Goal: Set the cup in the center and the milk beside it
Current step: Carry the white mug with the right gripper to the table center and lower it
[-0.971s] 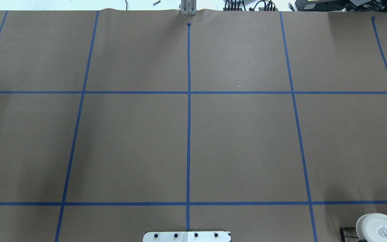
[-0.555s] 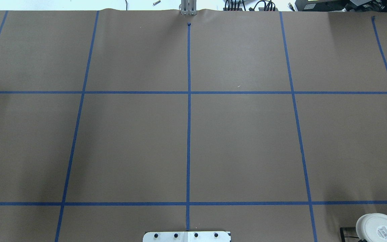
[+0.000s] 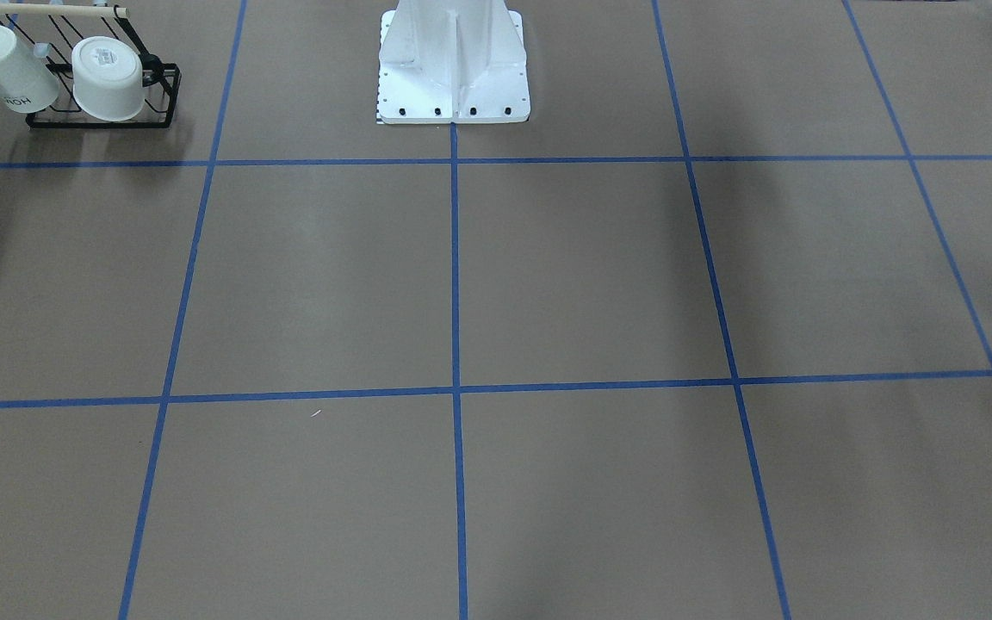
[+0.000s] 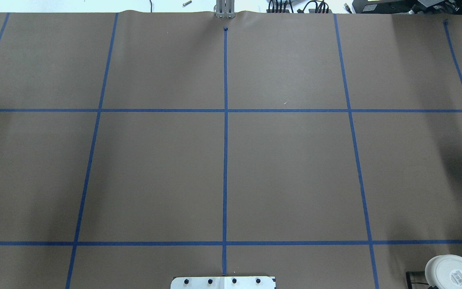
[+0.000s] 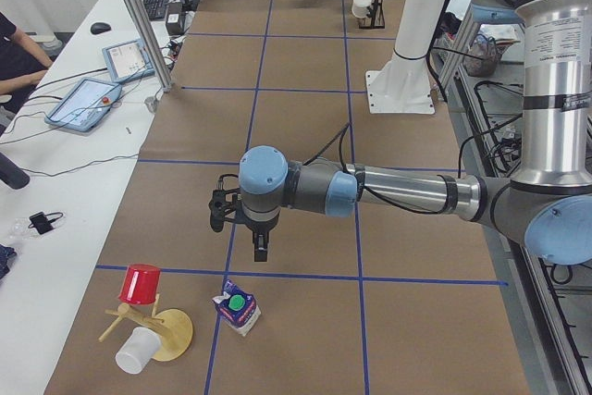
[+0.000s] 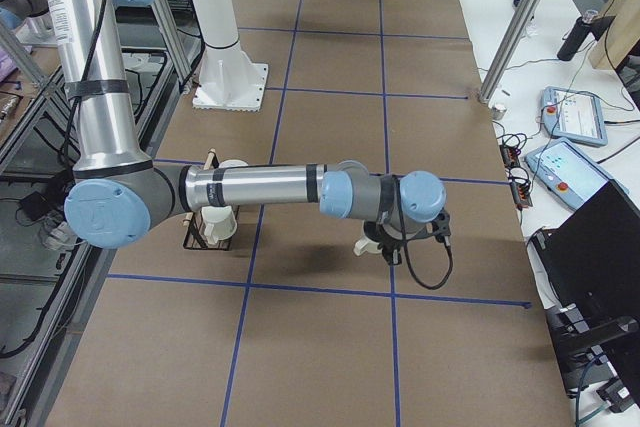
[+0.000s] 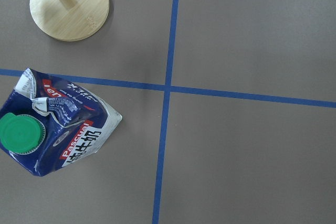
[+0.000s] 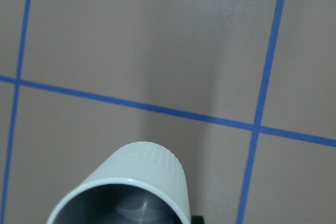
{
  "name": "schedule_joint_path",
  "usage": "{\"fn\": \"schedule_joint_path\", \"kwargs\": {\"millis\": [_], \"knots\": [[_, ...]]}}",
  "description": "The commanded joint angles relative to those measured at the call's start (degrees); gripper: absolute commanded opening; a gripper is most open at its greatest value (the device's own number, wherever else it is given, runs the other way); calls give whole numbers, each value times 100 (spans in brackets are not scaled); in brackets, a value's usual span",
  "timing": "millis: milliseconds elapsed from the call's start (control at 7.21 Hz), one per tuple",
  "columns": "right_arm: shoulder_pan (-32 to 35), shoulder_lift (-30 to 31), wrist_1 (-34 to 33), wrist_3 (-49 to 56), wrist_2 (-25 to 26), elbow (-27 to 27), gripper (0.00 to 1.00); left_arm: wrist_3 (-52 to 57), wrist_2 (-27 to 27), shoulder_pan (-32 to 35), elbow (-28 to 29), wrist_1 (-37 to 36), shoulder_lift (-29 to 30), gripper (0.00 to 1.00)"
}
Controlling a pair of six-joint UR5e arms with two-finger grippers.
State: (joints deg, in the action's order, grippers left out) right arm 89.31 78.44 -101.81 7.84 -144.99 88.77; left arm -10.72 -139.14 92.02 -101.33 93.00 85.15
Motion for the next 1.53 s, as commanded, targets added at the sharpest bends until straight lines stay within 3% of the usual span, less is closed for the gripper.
{"fn": "schedule_joint_path", "kwargs": {"millis": [0, 277, 416, 555, 971, 1387], "knots": [[-481, -723, -261, -2453, 93, 735, 0, 0, -8, 0, 8, -1, 28, 98], [-1726, -1545, -234, -4124, 627, 853, 0, -9, -8, 0, 43, 7, 55, 98], [-2472, -1995, -200, -4934, 1056, 774, 0, -9, -8, 0, 52, 7, 55, 98], [-2967, -2486, -156, -5681, 1174, 486, 0, -1, -8, 0, 70, 7, 55, 98], [-3945, -3289, 1291, -6792, 1866, -734, 0, 0, -8, -9, 131, -1, 63, 98], [-4430, -3870, 1400, -6866, 2158, -1150, 0, 8, -8, -9, 219, 7, 63, 98]]}}
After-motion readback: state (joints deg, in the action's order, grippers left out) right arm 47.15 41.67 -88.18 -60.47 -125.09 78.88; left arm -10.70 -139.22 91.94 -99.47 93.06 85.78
